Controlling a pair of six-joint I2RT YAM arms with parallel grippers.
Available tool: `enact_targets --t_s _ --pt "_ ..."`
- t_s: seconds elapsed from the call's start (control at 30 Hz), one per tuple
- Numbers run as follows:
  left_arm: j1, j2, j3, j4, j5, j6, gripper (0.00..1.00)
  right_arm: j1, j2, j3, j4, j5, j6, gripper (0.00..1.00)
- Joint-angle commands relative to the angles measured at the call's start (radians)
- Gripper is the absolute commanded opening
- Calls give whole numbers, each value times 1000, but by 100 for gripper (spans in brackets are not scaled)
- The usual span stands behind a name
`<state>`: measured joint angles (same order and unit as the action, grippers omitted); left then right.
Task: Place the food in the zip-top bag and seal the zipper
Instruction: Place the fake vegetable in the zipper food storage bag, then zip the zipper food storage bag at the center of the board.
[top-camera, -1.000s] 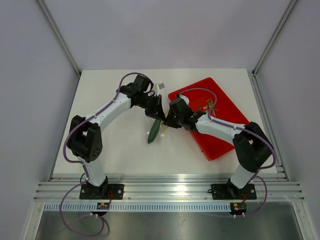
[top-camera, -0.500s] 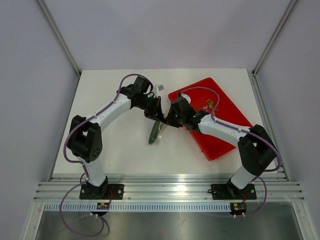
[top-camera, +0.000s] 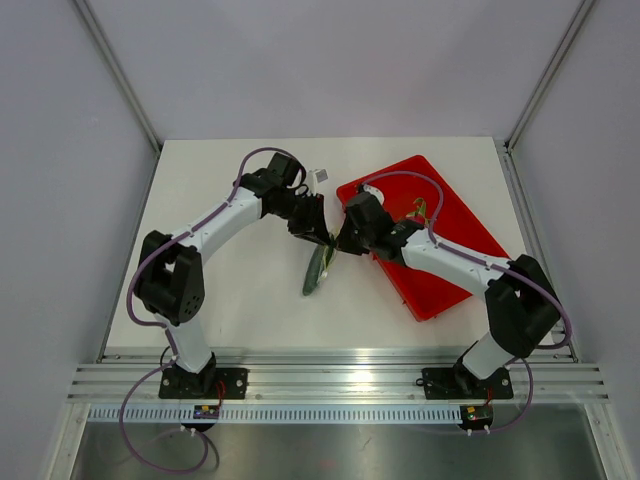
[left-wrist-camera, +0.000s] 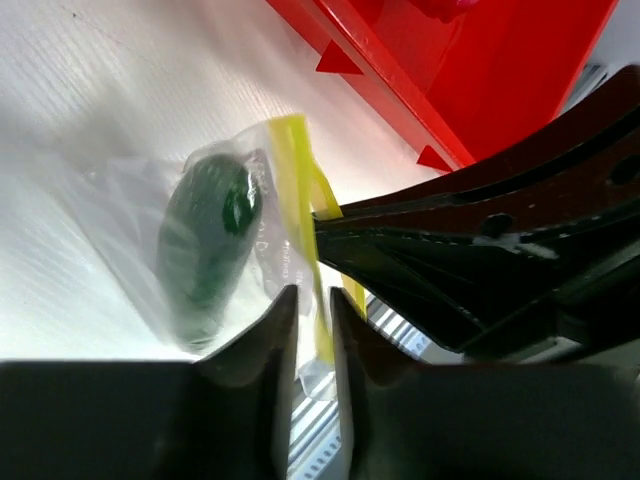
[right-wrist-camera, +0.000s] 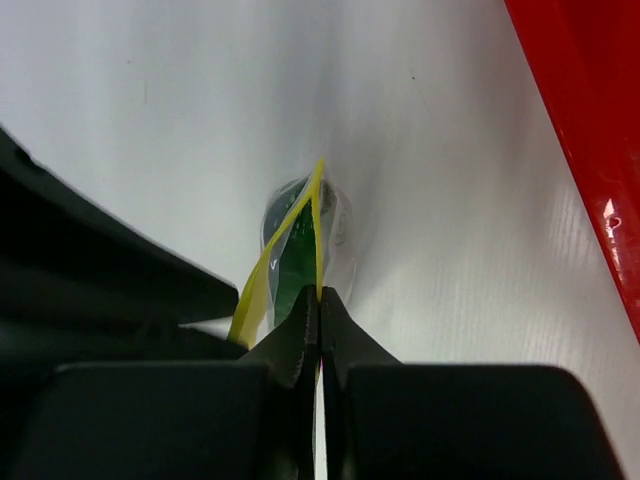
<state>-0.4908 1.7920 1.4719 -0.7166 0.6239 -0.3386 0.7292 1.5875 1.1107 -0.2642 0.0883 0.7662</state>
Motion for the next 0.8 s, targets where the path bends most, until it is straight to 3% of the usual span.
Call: enact_targets --t_s 0.0,0.03,0.1,0.13,0.2,0.33,0.5,0.63,0.77 --pt "9 -66 11 8 2 24 58 1 8 73 -17 13 -77 0" --pt "11 -75 13 0 -4 29 73 -1 14 89 -32 10 -103 0" --pt "29 -111 19 -23 -18 42 84 -17 40 136 -52 -30 -184 0" --pt "38 -124 19 -29 -23 44 85 -25 43 144 -47 -54 -208 0" --pt "89 -172 2 -33 -23 39 85 -50 49 153 -8 -137 -301 0" --pt "193 -246 -62 25 36 24 71 -57 60 181 14 -400 -474 0" --pt "251 -308 -122 174 129 82 68 -71 104 254 -35 -634 -606 0" --pt "253 -362 -199 282 292 223 71 -94 152 337 -121 -793 -668 0" --pt "255 -344 -167 146 379 496 63 -99 190 438 -234 -858 -734 0"
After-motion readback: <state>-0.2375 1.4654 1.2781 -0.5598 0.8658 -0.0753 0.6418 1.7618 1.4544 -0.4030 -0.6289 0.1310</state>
